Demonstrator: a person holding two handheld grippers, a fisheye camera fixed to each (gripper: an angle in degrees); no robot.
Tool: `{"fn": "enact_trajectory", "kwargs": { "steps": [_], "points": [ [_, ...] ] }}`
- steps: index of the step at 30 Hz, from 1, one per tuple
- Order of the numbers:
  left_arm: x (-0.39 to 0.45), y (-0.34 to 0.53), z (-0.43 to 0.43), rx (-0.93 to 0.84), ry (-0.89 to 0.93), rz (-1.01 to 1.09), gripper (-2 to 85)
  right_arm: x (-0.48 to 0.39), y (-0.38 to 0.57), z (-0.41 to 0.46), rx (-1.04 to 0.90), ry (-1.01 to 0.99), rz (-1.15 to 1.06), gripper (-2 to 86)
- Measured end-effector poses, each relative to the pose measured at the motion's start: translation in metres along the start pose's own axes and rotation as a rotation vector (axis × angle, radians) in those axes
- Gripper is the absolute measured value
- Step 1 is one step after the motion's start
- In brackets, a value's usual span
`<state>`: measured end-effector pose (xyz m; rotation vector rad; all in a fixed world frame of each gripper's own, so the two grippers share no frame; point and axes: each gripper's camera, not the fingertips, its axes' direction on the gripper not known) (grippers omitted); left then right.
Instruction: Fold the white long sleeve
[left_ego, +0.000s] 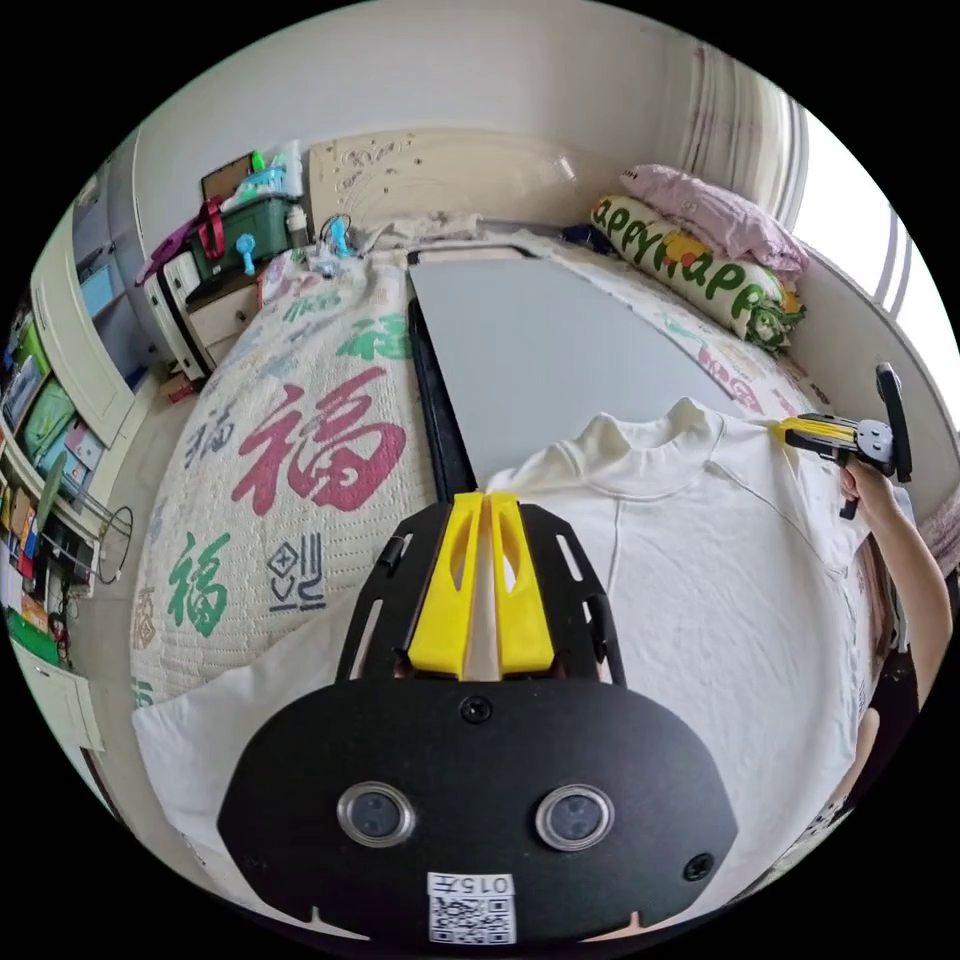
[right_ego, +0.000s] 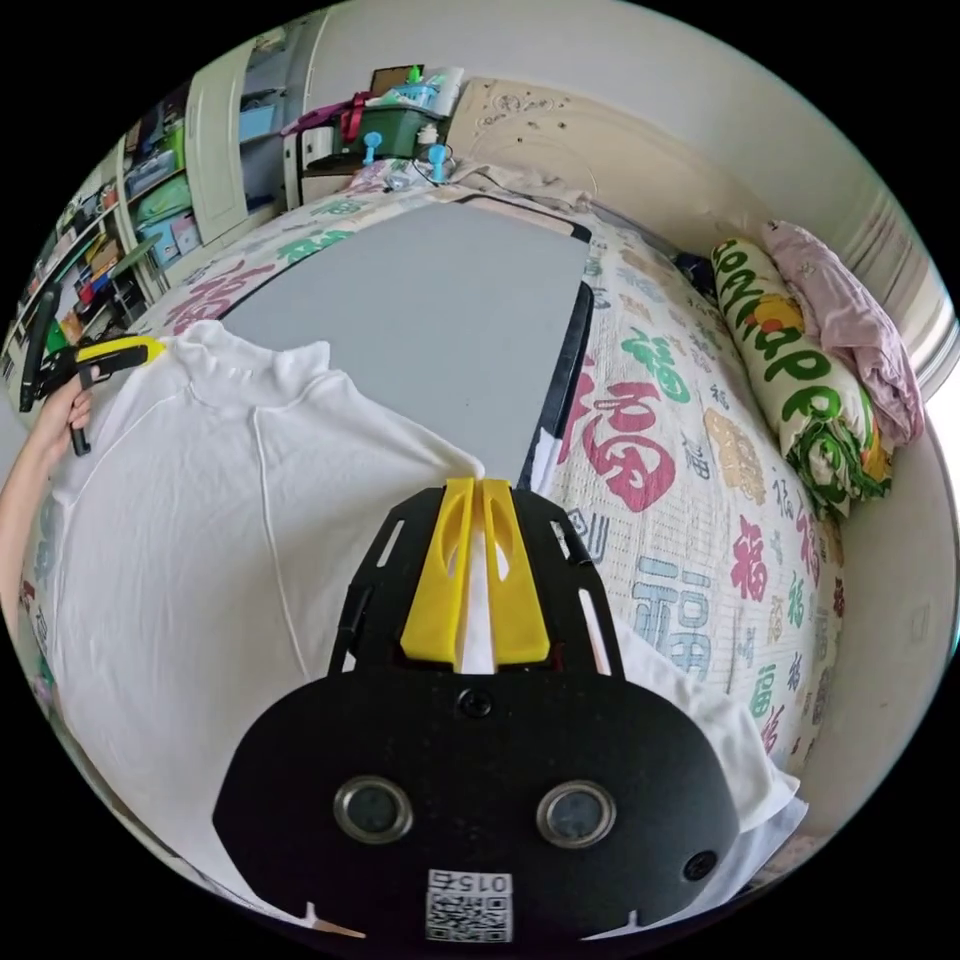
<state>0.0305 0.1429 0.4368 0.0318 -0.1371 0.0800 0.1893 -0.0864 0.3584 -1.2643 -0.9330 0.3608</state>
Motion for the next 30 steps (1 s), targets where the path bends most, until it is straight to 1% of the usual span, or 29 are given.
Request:
{"fn": "enact_trajectory", "kwargs": {
  "steps": [1,2,4,6,8,9,11,12,14,15,16,17,18,19,20,21,22,23,24,26,28,30],
  "points": [
    [-0.003,0.004,0.010,-0.058,-0.027,-0.018,5.2,0.005,0.002,0.012,-0.031,-0.001,0.046,2.2],
    [-0.011,0.008,-0.001,-0.039,-0.022,-0.037,6.6,0.013,0.007,0.016,-0.025,-0.005,0.095,5.2],
    [-0.026,0.011,-0.020,-0.077,-0.045,-0.050,7.7,0.032,0.023,0.009,0.018,-0.036,0.152,8.2],
    [-0.044,0.027,-0.061,-0.037,-0.049,-0.035,8.6,0.053,0.049,-0.011,0.105,-0.104,0.189,9.8],
    [-0.065,0.076,-0.130,0.028,0.013,0.004,8.5,0.074,0.109,-0.052,0.259,-0.203,0.167,9.5],
    [-0.069,0.093,-0.148,0.034,0.040,0.015,8.6,0.077,0.130,-0.065,0.307,-0.212,0.151,9.1],
    [-0.083,0.185,-0.219,0.056,0.144,0.037,8.7,0.080,0.232,-0.122,0.523,-0.173,0.113,7.8],
    [-0.086,0.213,-0.237,0.063,0.162,0.029,8.7,0.078,0.261,-0.135,0.573,-0.150,0.105,7.5],
    [-0.097,0.333,-0.301,0.091,0.228,-0.046,8.8,0.062,0.375,-0.175,0.736,-0.037,0.097,6.1],
    [-0.100,0.365,-0.315,0.103,0.237,-0.079,9.2,0.057,0.401,-0.180,0.757,-0.011,0.098,5.5],
    [-0.105,0.429,-0.339,0.125,0.238,-0.159,9.9,0.048,0.447,-0.186,0.760,0.033,0.103,4.7],
    [-0.110,0.490,-0.355,0.127,0.226,-0.248,10.3,0.041,0.483,-0.183,0.699,0.070,0.122,4.4],
    [-0.112,0.517,-0.361,0.119,0.218,-0.290,10.5,0.040,0.497,-0.179,0.644,0.074,0.151,4.9],
    [-0.116,0.566,-0.370,0.089,0.203,-0.372,11.1,0.044,0.520,-0.167,0.505,0.041,0.233,5.7],
    [-0.116,0.605,-0.378,0.056,0.200,-0.422,11.6,0.051,0.540,-0.154,0.370,-0.058,0.295,6.2],
    [-0.116,0.621,-0.382,0.047,0.203,-0.434,11.7,0.056,0.548,-0.147,0.318,-0.132,0.323,6.4],
    [-0.114,0.646,-0.390,0.039,0.205,-0.454,12.0,0.064,0.564,-0.137,0.250,-0.289,0.369,8.0],
    [-0.115,0.665,-0.396,0.039,0.222,-0.473,12.1,0.074,0.576,-0.126,0.192,-0.412,0.443,10.0],
    [-0.117,0.672,-0.399,0.042,0.242,-0.478,12.2,0.079,0.581,-0.120,0.168,-0.465,0.474,11.3],
    [-0.131,0.688,-0.401,0.044,0.345,-0.504,12.1,0.095,0.595,-0.105,0.134,-0.646,0.546,13.0],
    [-0.141,0.690,-0.401,0.026,0.381,-0.489,11.8,0.104,0.600,-0.096,0.102,-0.705,0.571,12.7],
    [-0.149,0.690,-0.404,0.010,0.351,-0.475,10.7,0.108,0.605,-0.091,0.080,-0.700,0.576,11.6]
  ]
}}
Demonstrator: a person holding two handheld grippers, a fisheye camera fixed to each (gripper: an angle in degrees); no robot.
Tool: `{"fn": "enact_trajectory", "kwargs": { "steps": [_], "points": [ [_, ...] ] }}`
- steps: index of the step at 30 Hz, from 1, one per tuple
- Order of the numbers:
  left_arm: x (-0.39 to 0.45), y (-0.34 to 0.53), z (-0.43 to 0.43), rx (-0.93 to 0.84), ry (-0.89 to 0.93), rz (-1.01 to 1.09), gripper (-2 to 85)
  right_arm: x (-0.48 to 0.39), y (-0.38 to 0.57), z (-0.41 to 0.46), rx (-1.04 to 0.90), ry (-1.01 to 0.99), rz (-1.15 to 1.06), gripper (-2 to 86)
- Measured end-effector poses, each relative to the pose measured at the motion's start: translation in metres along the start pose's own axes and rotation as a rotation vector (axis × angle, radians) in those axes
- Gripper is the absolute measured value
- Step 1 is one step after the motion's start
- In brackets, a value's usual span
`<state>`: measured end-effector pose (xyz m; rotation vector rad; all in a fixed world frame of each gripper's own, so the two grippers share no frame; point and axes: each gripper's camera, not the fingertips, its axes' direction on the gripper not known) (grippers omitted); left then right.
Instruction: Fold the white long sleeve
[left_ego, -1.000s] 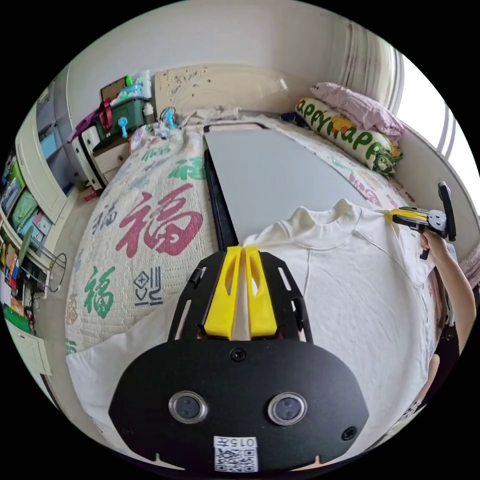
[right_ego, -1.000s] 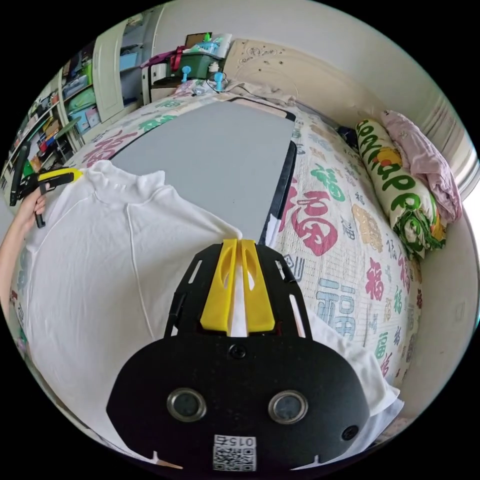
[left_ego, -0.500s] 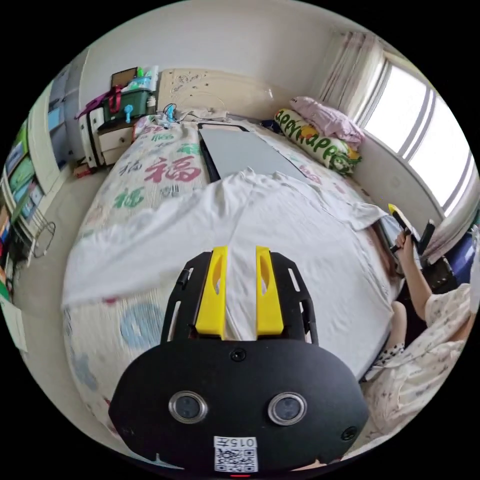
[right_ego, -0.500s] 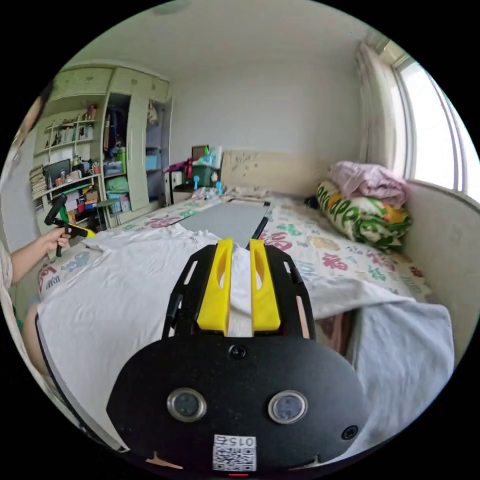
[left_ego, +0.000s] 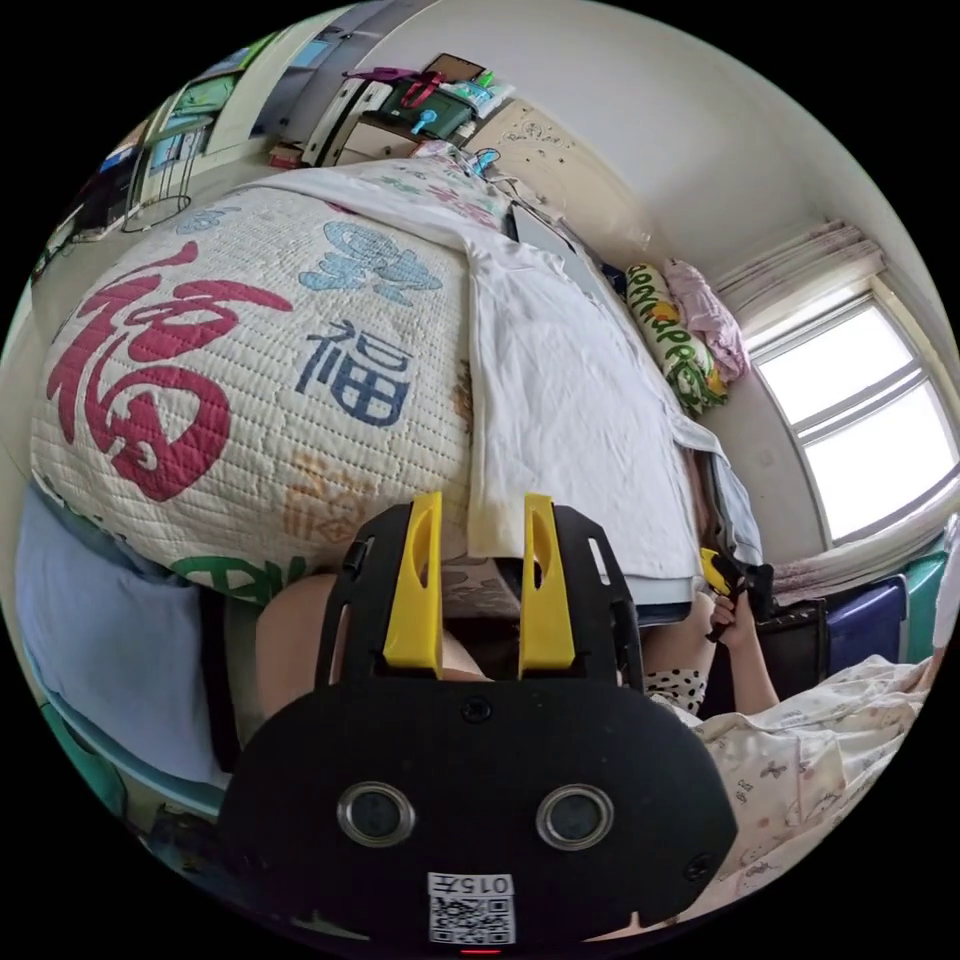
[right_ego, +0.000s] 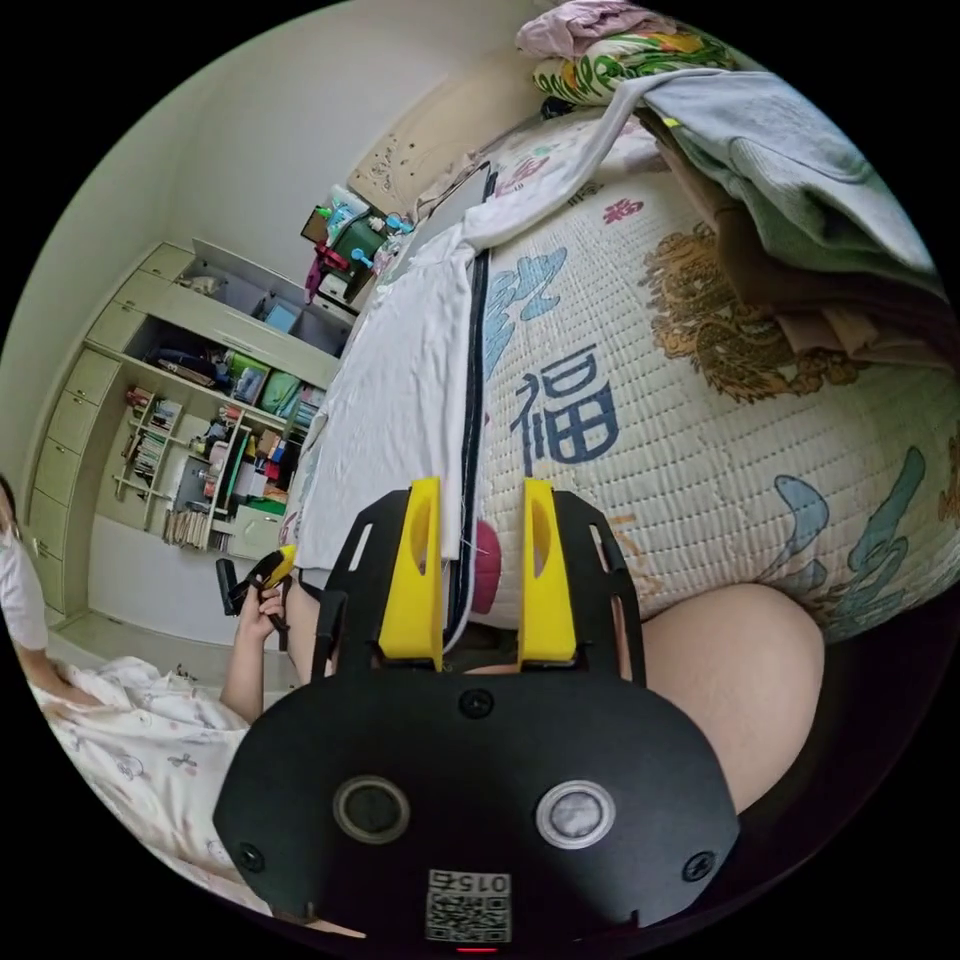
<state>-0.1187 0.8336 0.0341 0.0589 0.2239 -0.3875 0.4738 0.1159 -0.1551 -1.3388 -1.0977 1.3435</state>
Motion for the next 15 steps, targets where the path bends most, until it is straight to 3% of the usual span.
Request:
{"fn": "enact_trajectory", "kwargs": {
  "steps": [5,10,15],
  "points": [
    [-0.014,-0.017,-0.032,0.009,0.093,0.019,5.1,0.014,0.008,-0.003,-0.056,-0.089,-0.040,9.1],
    [-0.018,-0.030,-0.066,0.045,0.104,0.008,3.1,0.018,0.027,-0.004,-0.065,-0.048,-0.090,8.9],
    [-0.013,-0.046,-0.106,0.090,0.094,0.004,0.7,0.030,0.052,-0.005,-0.019,-0.008,-0.090,2.3]
  ]
}}
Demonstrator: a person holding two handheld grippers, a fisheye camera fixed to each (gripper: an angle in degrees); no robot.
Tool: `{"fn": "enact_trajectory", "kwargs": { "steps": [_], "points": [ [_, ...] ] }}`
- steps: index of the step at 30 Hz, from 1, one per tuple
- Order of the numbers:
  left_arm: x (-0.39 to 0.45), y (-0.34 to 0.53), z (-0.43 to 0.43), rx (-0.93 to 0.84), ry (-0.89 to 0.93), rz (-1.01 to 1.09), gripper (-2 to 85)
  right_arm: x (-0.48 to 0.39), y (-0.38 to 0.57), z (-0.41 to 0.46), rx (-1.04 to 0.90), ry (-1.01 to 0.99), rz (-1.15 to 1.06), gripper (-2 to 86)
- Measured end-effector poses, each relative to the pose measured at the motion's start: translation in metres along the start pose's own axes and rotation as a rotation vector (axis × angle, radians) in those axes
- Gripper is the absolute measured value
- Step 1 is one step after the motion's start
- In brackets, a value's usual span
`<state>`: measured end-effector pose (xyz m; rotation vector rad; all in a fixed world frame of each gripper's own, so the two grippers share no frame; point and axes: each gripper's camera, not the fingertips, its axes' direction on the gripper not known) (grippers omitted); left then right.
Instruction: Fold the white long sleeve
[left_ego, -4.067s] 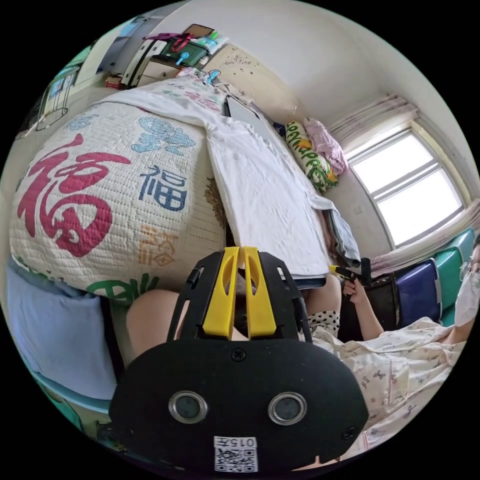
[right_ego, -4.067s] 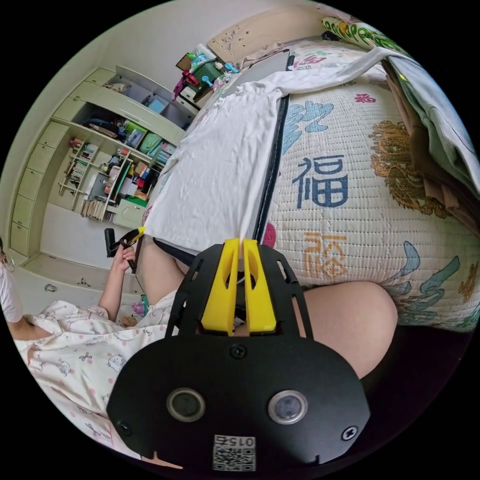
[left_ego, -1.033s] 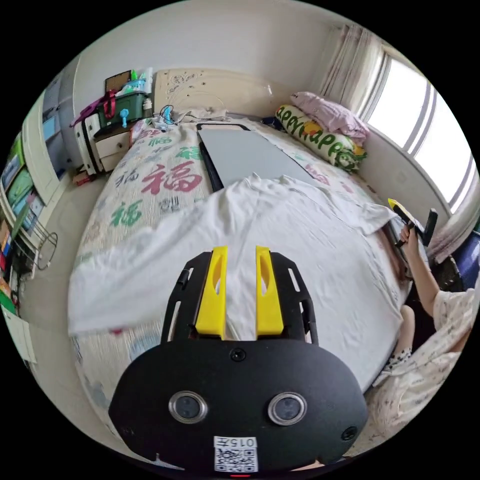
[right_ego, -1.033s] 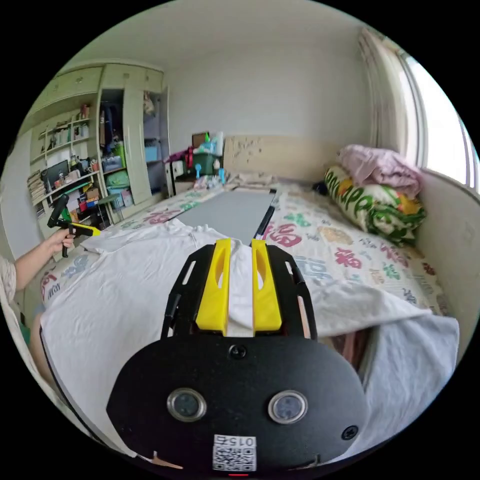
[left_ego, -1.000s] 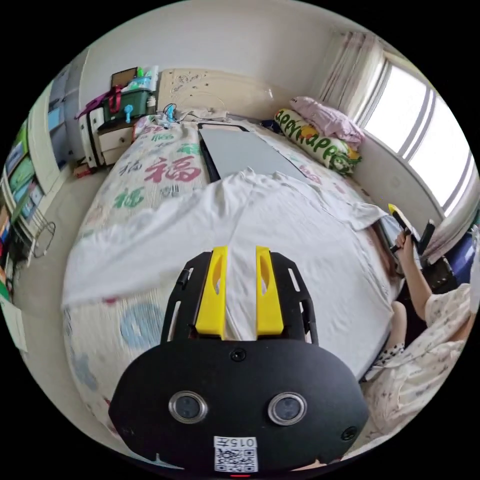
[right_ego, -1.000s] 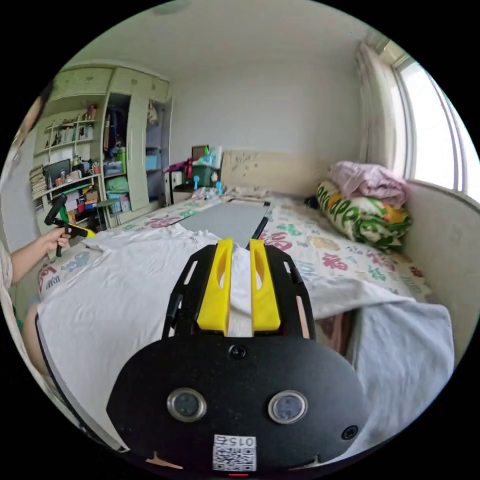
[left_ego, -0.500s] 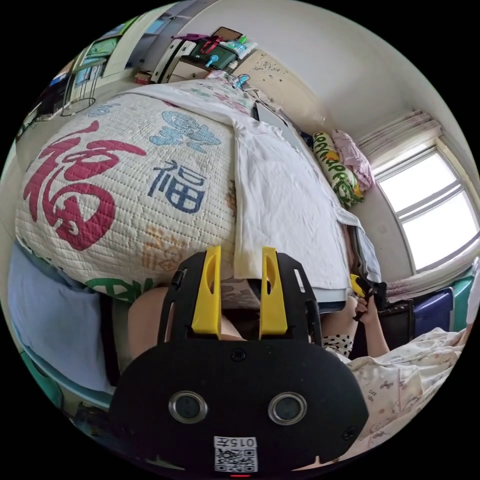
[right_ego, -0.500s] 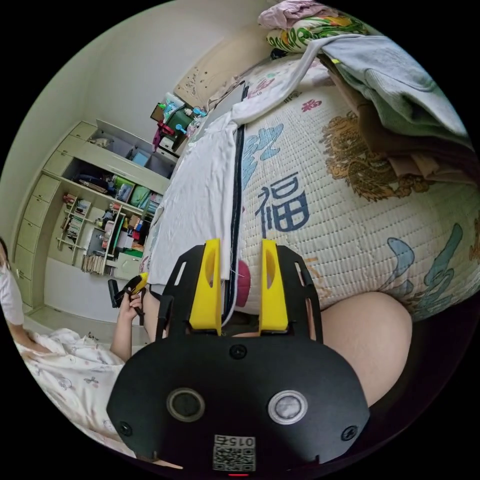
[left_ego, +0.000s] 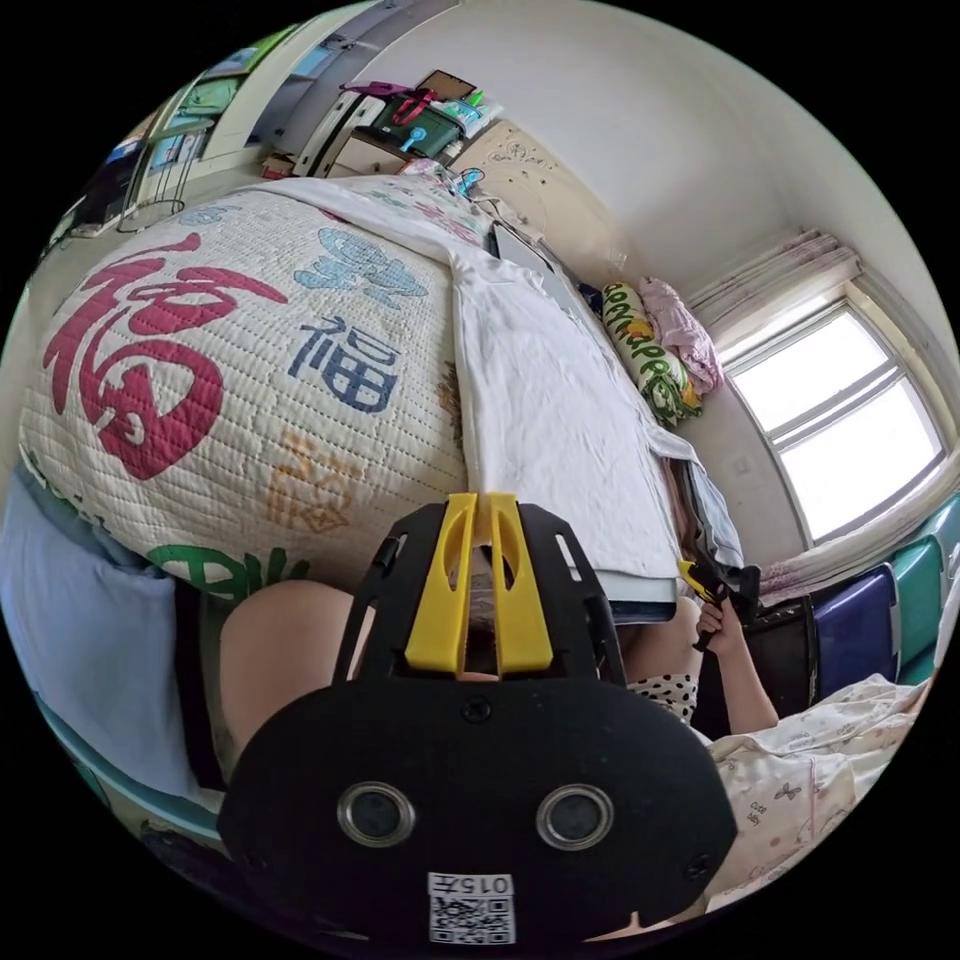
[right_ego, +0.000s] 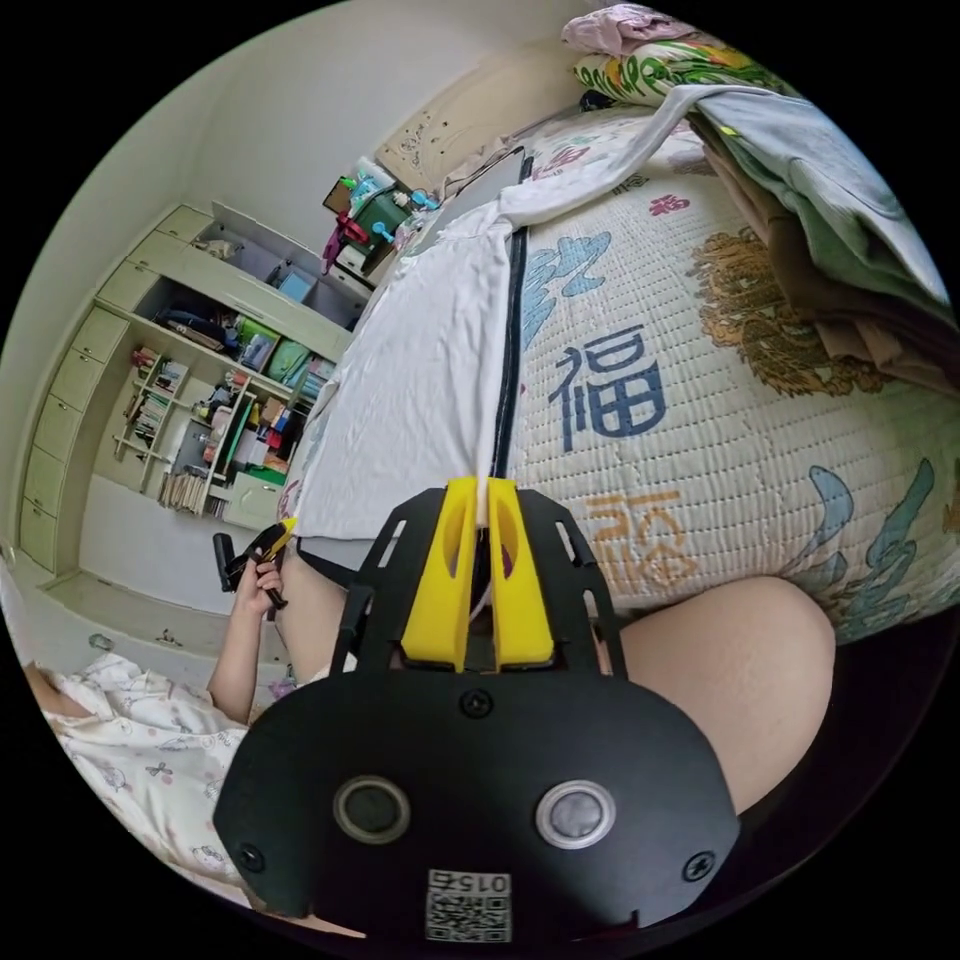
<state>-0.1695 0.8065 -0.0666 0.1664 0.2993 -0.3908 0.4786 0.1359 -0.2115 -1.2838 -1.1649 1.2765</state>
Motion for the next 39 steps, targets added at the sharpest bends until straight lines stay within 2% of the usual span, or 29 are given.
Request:
{"fn": "enact_trajectory", "kwargs": {
  "steps": [5,11,17,28,32,35,39],
  "points": [
    [0.029,-0.026,-0.061,0.024,-0.069,0.066,0.0,-0.007,0.041,-0.004,0.013,0.049,-0.016,0.5],
    [0.047,-0.059,-0.076,-0.016,-0.138,0.062,-0.2,-0.002,0.075,0.009,0.016,0.041,0.030,0.2],
    [0.082,-0.095,-0.110,0.025,-0.193,0.106,-0.2,-0.022,0.111,0.013,0.036,0.069,0.007,0.1],
    [0.122,-0.178,-0.107,-0.089,-0.349,0.145,-0.1,-0.069,0.179,0.046,0.015,0.226,-0.040,0.9],
    [0.141,-0.214,-0.087,-0.167,-0.423,0.181,0.2,-0.080,0.199,0.049,-0.024,0.219,-0.009,4.3],
    [0.146,-0.238,-0.088,-0.186,-0.414,0.193,0.4,-0.086,0.218,0.036,-0.067,0.235,0.012,8.0],
    [0.135,-0.259,-0.103,-0.155,-0.324,0.130,0.5,-0.100,0.245,0.006,-0.034,0.278,0.043,6.1]
  ]
}}
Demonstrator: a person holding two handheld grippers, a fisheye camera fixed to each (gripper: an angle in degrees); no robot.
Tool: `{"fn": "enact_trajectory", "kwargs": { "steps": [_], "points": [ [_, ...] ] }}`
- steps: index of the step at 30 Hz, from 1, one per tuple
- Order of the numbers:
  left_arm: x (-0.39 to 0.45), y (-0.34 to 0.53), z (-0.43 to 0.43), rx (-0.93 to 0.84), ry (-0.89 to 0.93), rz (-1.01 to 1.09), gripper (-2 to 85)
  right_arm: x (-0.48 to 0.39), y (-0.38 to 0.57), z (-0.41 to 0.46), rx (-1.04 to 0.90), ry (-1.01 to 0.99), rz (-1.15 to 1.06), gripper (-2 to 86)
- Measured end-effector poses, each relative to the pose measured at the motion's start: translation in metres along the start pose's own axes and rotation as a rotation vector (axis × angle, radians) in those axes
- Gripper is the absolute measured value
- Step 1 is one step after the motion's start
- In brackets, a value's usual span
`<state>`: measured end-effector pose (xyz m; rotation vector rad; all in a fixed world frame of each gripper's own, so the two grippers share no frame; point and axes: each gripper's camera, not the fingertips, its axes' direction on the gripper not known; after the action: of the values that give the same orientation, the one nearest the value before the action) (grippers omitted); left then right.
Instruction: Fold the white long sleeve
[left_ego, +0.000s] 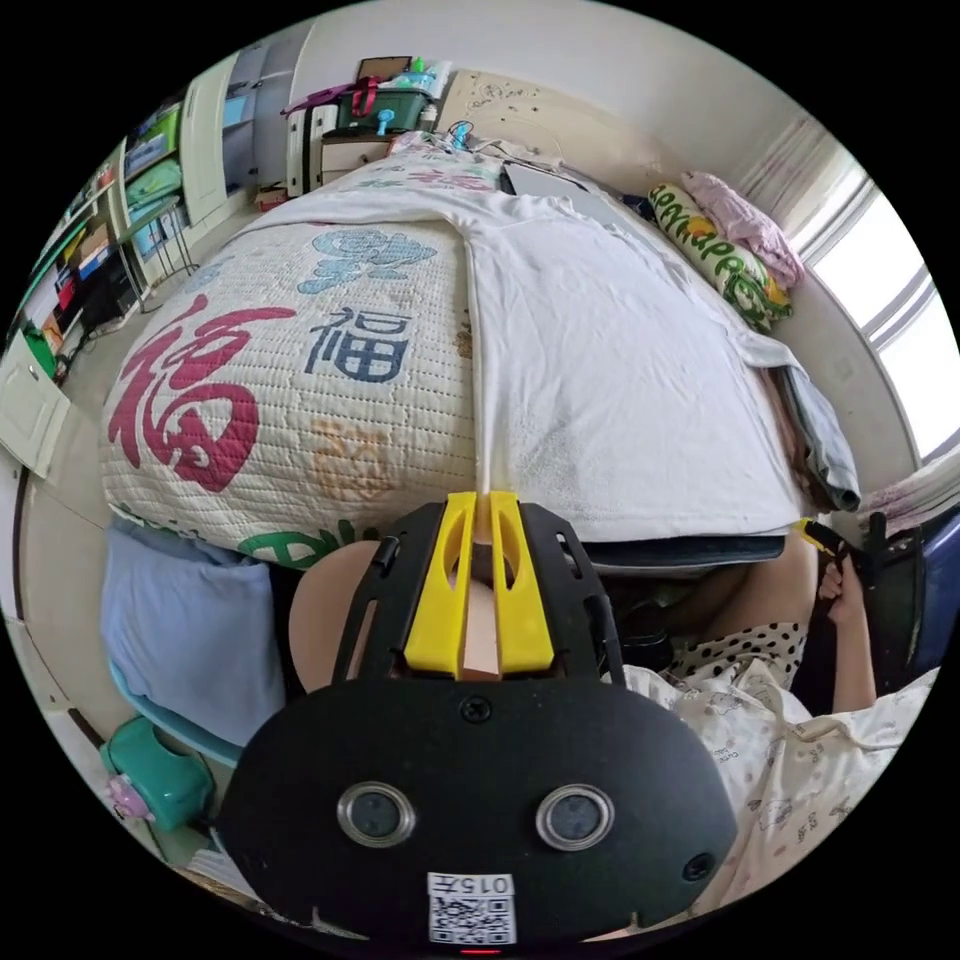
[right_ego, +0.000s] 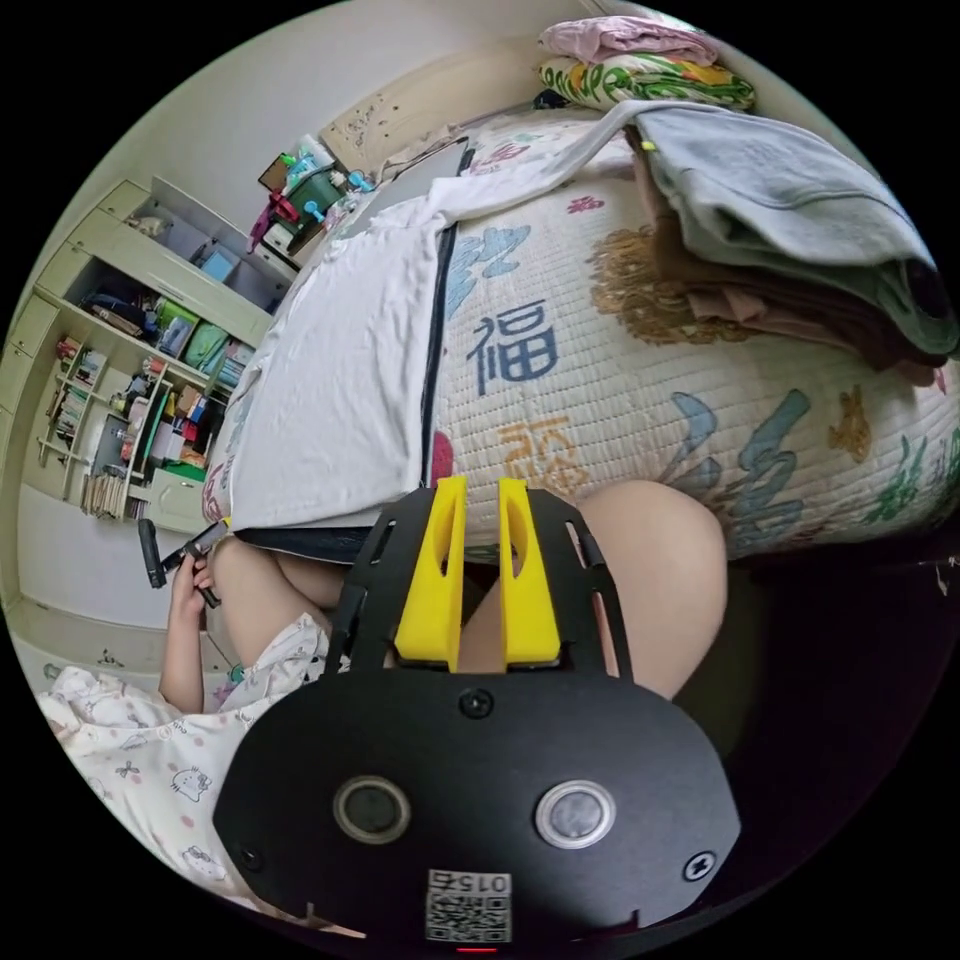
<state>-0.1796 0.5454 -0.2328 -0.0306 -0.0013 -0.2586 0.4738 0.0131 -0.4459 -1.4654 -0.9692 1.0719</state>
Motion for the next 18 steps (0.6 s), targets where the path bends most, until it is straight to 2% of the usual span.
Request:
{"fn": "enact_trajectory", "kwargs": {
  "steps": [4,7,10,14,18],
  "points": [
    [-0.012,-0.017,-0.025,0.048,0.061,-0.043,0.4,-0.041,0.000,-0.059,0.107,-0.057,-0.079,5.5],
    [-0.009,-0.032,-0.041,0.067,0.010,-0.038,-0.3,-0.100,-0.036,-0.112,0.196,-0.088,-0.177,5.0],
    [-0.007,-0.050,-0.053,0.086,0.088,-0.027,-0.7,-0.172,-0.088,-0.164,0.240,-0.129,-0.233,4.8],
    [0.034,-0.086,-0.066,0.082,0.084,0.081,-0.8,-0.266,-0.154,-0.230,0.265,-0.207,-0.182,4.4],
    [0.089,-0.118,-0.073,0.104,0.102,0.173,-0.8,-0.331,-0.171,-0.284,0.329,-0.246,-0.141,4.3]
  ]
}}
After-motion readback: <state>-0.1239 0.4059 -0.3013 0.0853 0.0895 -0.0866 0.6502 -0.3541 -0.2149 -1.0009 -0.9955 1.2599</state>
